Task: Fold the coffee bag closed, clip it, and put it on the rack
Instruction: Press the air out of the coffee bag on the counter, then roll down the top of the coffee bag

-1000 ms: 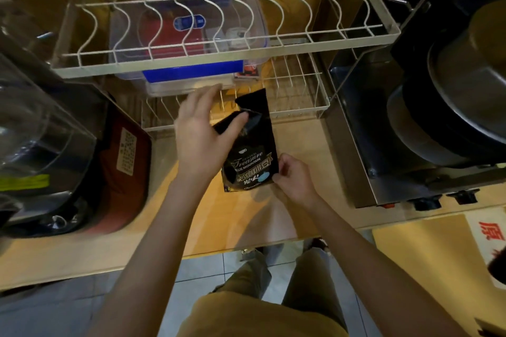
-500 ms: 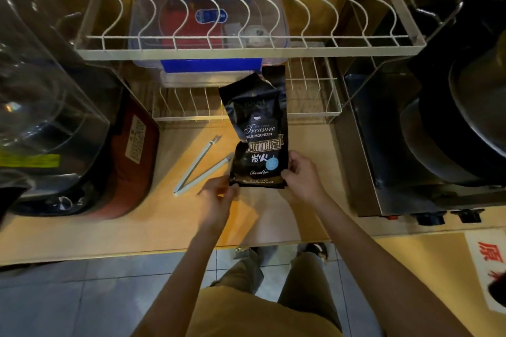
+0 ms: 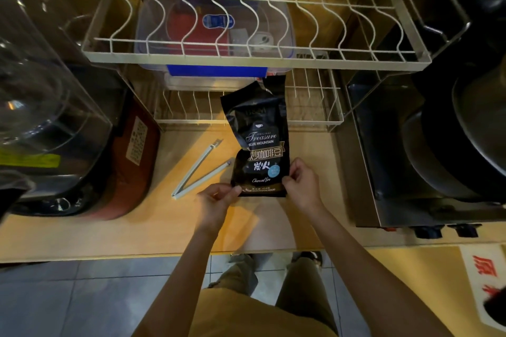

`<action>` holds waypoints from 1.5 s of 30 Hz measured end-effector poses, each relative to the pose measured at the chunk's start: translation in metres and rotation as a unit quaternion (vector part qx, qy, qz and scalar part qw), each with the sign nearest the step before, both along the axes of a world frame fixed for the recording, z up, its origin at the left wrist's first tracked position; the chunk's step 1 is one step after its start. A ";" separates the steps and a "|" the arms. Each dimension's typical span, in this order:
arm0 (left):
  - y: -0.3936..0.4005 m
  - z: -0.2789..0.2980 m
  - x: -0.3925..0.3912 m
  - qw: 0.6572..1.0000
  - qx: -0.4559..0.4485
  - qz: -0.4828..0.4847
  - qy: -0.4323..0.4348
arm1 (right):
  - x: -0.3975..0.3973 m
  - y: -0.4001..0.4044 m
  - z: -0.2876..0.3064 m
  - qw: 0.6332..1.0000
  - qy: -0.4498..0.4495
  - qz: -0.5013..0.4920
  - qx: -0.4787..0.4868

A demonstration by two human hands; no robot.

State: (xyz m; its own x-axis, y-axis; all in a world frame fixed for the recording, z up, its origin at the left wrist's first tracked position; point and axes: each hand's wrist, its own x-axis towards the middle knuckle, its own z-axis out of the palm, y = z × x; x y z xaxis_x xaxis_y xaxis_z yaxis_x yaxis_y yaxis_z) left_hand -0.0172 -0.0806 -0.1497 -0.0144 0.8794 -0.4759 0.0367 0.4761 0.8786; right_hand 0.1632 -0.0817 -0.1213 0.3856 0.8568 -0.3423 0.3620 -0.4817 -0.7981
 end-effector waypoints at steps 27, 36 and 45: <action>-0.007 0.005 -0.007 0.986 0.156 -0.030 0.050 | -0.045 0.095 0.094 0.407 -0.602 0.682 0.087; -0.007 0.002 -0.009 0.993 0.112 -0.036 0.030 | -0.024 0.083 0.096 0.457 -0.555 0.686 0.113; -0.008 0.008 -0.012 0.994 0.074 -0.078 -0.020 | -0.009 0.085 0.110 0.550 -0.523 0.648 0.056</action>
State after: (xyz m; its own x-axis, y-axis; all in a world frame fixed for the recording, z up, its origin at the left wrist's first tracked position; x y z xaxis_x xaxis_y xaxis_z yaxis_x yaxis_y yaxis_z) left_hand -0.0297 -0.0888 -0.1419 0.1438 0.9298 -0.3389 0.0626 0.3332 0.9408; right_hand 0.1541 0.0035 -0.0117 -0.6393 0.6367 -0.4312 0.6324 0.7543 0.1762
